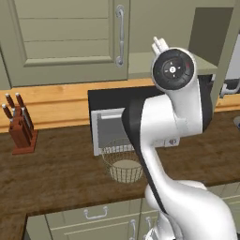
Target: Open the cabinet, pick up the bread from the cabinet and place it in the basket. Then move the basket to the dining counter.
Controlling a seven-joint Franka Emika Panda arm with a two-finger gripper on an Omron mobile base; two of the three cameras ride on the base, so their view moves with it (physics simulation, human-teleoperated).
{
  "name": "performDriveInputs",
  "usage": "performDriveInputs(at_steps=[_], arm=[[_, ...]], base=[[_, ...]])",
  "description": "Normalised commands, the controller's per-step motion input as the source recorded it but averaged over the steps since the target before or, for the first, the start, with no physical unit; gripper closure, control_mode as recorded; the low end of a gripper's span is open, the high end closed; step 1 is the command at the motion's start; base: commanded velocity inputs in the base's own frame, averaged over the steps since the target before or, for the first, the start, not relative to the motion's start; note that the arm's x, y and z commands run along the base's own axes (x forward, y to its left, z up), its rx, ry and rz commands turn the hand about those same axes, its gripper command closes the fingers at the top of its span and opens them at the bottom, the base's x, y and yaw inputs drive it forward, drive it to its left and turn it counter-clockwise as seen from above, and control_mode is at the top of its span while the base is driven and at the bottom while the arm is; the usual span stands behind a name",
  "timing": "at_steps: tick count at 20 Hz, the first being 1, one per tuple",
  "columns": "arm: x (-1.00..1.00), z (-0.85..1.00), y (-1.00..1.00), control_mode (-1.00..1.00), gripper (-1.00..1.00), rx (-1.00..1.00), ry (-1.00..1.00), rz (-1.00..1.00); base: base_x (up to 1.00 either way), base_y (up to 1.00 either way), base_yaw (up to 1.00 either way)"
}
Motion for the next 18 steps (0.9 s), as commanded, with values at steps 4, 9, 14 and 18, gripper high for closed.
performDriveInputs(at_steps=[4,9,14,18], arm=[[0.38,-0.04,-0.26,-1.0,-1.0,0.27,-0.3,-0.38],[0.11,0.0,-0.48,-1.0,-1.0,0.37,-0.2,-0.25],[0.39,-0.13,-0.36,-1.0,-1.0,0.35,-0.18,-0.29],[0.06,-0.15,-0.38,-1.0,-1.0,0.3,-0.25,-0.3]], base=[[0.0,0.0,0.0],[0.0,0.0,0.0],[0.0,0.0,0.0],[0.0,0.0,0.0]])
